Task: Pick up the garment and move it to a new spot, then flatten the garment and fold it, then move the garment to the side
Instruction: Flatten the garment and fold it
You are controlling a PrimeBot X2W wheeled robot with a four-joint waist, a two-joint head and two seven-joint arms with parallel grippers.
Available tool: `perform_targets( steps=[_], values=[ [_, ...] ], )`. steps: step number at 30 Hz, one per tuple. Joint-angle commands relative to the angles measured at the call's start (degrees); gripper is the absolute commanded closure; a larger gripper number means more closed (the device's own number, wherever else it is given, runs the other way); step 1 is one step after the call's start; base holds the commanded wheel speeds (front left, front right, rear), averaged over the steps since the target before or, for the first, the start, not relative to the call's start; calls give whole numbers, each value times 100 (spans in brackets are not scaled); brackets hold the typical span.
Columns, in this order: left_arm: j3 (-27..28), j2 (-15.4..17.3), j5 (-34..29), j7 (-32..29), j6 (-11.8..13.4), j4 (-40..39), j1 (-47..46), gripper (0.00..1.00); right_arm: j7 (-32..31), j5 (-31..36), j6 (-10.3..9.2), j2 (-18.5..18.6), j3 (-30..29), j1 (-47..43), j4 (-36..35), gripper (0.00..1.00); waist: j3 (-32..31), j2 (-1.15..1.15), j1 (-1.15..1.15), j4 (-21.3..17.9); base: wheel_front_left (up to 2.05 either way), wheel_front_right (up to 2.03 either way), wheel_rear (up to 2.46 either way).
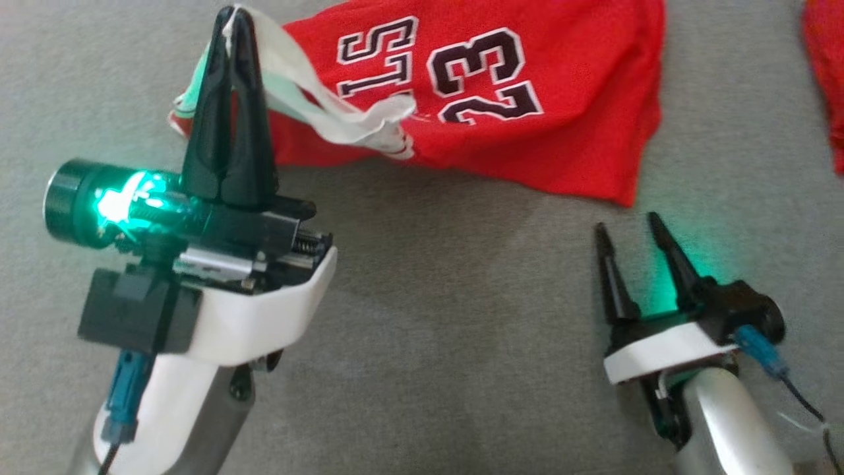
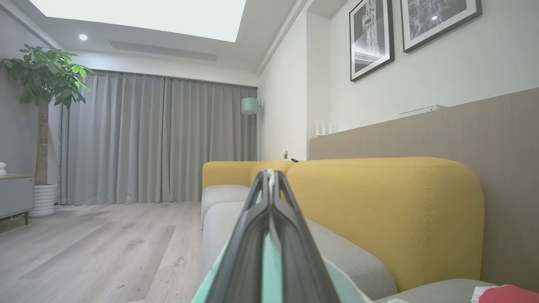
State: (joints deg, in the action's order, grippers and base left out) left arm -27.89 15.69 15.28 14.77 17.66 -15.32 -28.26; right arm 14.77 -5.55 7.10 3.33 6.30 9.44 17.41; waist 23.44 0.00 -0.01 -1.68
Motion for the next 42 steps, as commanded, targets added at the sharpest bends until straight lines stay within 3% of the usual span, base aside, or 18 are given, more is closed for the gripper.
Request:
perform_targets(
  steps=[1,12,22,29,32,35,40,42],
  values=[
    [256,67,-89,21,-2,-263,41,100,23,61,39,15,241,223,-172,0,-54,0,1,-108,0,0,0],
    [296,-45,-285,22,-186,-409,103,100,23,-41,39,-44,-46,751,780,0,-139,0,1,-96,0,0,0],
    [325,-109,-355,22,-255,-417,141,100,23,-210,39,-45,190,799,605,0,-207,0,1,-79,0,0,0],
    [340,-179,-383,22,-321,-416,163,100,23,-208,39,-45,53,883,1187,0,-298,0,1,-61,0,0,0],
    [364,-192,-387,22,-341,-421,179,100,23,-201,39,-45,-1,924,1274,7,-328,0,1,-47,0,0,0],
    [372,-210,-399,22,-359,-422,212,100,23,-241,39,-45,103,953,1258,0,-351,0,1,-29,0,0,0],
    [378,-233,-419,23,-386,-414,252,100,23,-289,39,-45,168,968,1264,0,-364,0,1,-16,0,0,0],
    [379,-250,-424,23,-397,-412,256,100,23,-289,39,-45,151,1002,1333,4,-368,0,1,-6,0,0,0]
  ],
)
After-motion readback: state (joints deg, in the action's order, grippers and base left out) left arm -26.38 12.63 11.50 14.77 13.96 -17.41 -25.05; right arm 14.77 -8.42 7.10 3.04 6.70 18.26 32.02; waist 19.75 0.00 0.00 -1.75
